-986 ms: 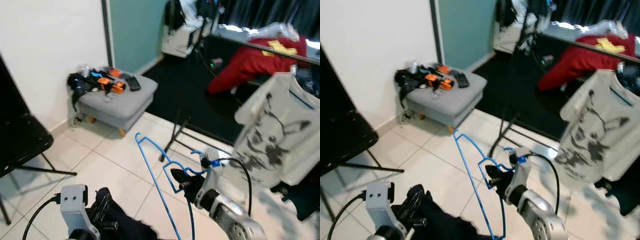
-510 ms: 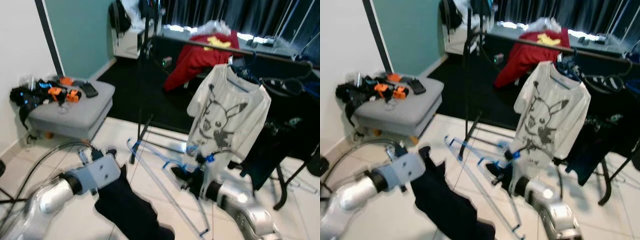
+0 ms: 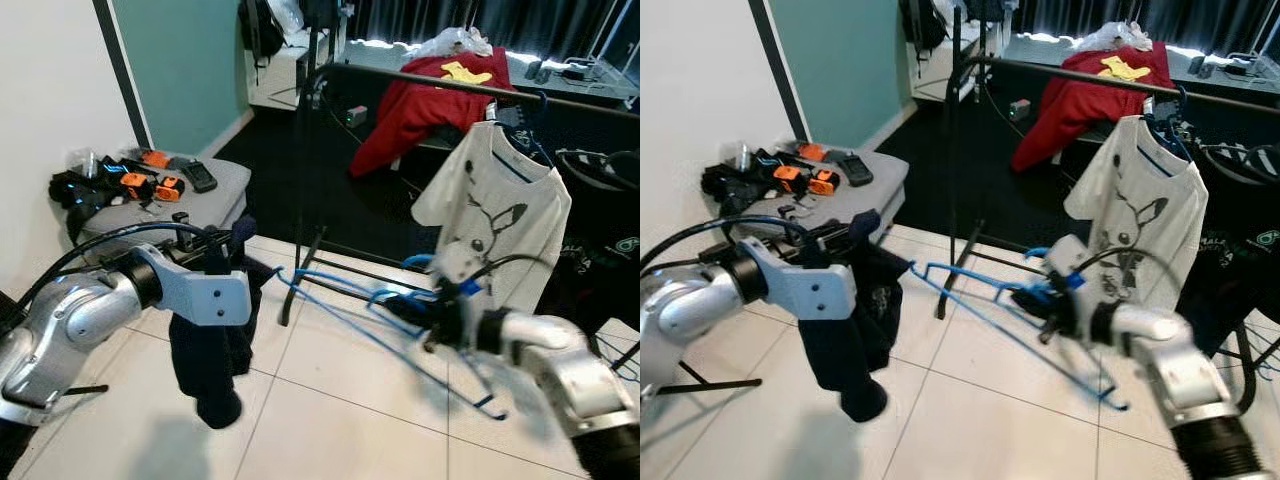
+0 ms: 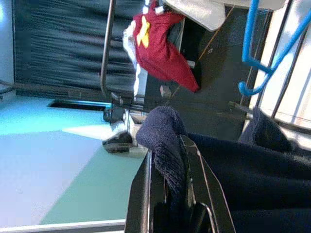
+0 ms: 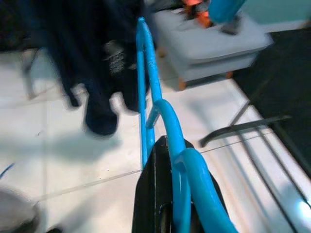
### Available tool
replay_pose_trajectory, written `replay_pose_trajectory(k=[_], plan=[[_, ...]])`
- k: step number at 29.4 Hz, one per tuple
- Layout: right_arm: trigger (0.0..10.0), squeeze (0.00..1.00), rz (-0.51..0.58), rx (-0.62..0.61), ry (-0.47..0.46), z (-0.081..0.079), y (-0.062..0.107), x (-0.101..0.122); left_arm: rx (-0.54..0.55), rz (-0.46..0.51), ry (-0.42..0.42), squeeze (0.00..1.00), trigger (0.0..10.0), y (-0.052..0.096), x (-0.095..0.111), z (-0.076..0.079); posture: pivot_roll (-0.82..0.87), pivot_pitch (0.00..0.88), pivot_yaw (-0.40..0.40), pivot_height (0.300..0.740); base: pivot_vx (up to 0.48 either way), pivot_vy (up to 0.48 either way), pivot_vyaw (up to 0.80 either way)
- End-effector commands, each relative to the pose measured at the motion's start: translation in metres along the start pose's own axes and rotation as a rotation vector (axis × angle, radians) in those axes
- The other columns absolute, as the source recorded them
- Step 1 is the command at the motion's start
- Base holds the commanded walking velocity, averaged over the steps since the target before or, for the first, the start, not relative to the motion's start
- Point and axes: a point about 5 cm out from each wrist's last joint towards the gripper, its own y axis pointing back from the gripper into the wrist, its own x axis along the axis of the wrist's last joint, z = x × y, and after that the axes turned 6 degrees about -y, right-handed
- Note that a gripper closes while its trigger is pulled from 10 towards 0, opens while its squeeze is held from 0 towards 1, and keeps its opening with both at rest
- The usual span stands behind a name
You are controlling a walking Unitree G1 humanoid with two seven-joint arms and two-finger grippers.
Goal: Hang hanger
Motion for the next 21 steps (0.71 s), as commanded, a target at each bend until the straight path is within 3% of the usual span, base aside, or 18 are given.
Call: replay_pose_trajectory(k=[1,2,4,5,7,9,12,14,21], plan=[[10.0,0.00,0.005,0.010,0.005,0.002,0.003,0.002,0.000,0.021,-0.031,0.00,10.0,0.003,-0.001,-0.007,-0.05,0.001,0.005,0.740,0.000,0.000,0.00],[10.0,0.00,-0.014,0.041,0.028,0.008,0.019,0.009,0.020,0.072,-0.071,0.00,10.0,0.002,0.001,-0.014,-0.06,0.000,0.014,0.740,0.000,0.000,0.00],[10.0,0.00,-0.014,0.041,0.028,0.008,0.019,0.009,0.020,0.072,-0.071,0.00,10.0,0.002,0.001,-0.014,-0.06,0.000,0.014,0.740,0.000,0.000,0.00],[10.0,0.00,-0.031,0.073,0.045,0.011,0.029,0.015,0.031,0.125,-0.110,0.00,10.0,0.000,0.005,-0.018,-0.07,0.000,0.013,0.740,0.000,0.000,0.00],[10.0,0.00,-0.031,0.073,0.045,0.011,0.029,0.015,0.031,0.125,-0.110,0.00,10.0,0.000,0.005,-0.018,-0.07,0.000,0.013,0.740,0.000,0.000,0.00],[10.0,0.00,-0.036,0.181,0.071,0.009,0.039,0.028,0.021,0.240,-0.195,0.00,10.0,-0.007,0.015,-0.026,-0.07,0.000,0.017,0.740,0.000,0.000,0.00],[10.0,0.00,-0.023,0.234,0.084,0.005,0.042,0.037,0.000,0.281,-0.232,0.00,10.0,-0.009,0.018,-0.027,-0.07,0.000,0.021,0.740,0.000,0.000,0.00],[10.0,0.00,0.017,0.300,0.107,0.004,0.047,0.053,-0.036,0.329,-0.276,0.00,10.0,-0.010,0.020,-0.028,-0.06,0.000,0.022,0.740,0.000,0.000,0.00],[10.0,0.00,0.070,0.384,0.134,0.006,0.057,0.077,-0.049,0.388,-0.300,0.00,10.0,-0.010,0.022,-0.030,-0.07,0.000,0.029,0.740,0.000,0.000,0.00]])
